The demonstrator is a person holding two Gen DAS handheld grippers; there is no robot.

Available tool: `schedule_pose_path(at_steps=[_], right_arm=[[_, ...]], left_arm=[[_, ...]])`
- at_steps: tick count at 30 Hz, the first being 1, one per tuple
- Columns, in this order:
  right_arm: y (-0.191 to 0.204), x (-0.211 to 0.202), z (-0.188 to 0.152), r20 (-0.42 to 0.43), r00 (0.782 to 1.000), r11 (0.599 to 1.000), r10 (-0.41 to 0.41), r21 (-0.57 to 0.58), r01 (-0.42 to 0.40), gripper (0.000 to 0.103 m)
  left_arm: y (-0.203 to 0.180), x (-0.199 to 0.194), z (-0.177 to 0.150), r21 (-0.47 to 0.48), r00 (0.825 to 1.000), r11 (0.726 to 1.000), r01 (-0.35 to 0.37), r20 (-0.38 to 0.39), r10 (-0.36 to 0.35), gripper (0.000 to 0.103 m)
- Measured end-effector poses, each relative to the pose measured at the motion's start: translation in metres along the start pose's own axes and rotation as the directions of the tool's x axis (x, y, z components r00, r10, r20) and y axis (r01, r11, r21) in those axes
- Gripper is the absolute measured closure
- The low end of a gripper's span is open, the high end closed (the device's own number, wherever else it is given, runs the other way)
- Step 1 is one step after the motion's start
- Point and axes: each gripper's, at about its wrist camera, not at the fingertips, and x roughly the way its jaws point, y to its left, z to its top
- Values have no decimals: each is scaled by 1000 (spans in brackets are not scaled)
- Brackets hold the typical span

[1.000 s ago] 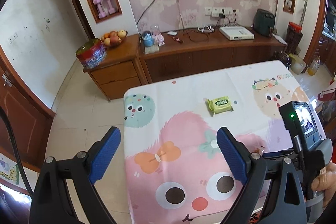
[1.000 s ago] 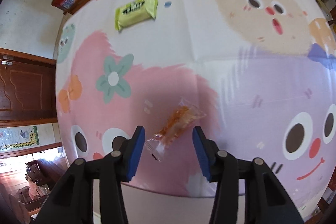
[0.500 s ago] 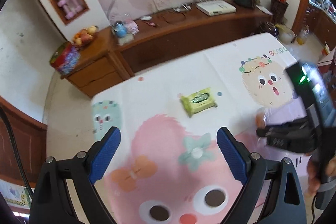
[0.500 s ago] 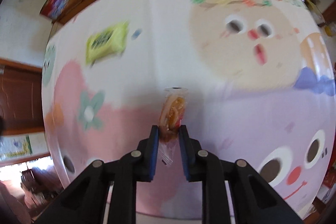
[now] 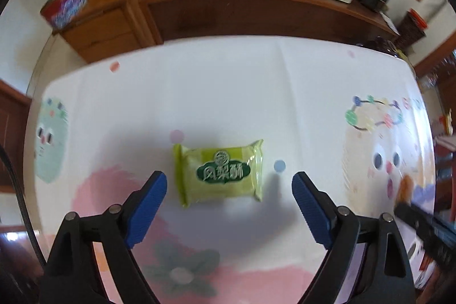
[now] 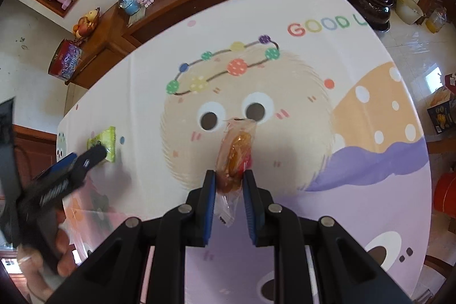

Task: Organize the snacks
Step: 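Grasp the small orange candy with the right gripper while the left grasps the green cake packet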

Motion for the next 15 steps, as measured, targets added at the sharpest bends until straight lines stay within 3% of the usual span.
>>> schedule_pose_path(at_steps=[5, 9, 15], right_arm=[[-11, 10, -4, -20, 999, 999, 36, -10, -36, 84], [-10, 11, -6, -28, 997, 997, 68, -24, -69, 84], [1, 8, -17, -38, 996, 993, 82, -78, -85, 84]], left_arm=[[-7, 13, 1, -12, 999, 999, -36, 7, 36, 27], [-12, 9, -2, -9, 999, 999, -32, 24, 33, 50], [-17, -7, -20, -7, 997, 998, -61, 46, 62, 54]])
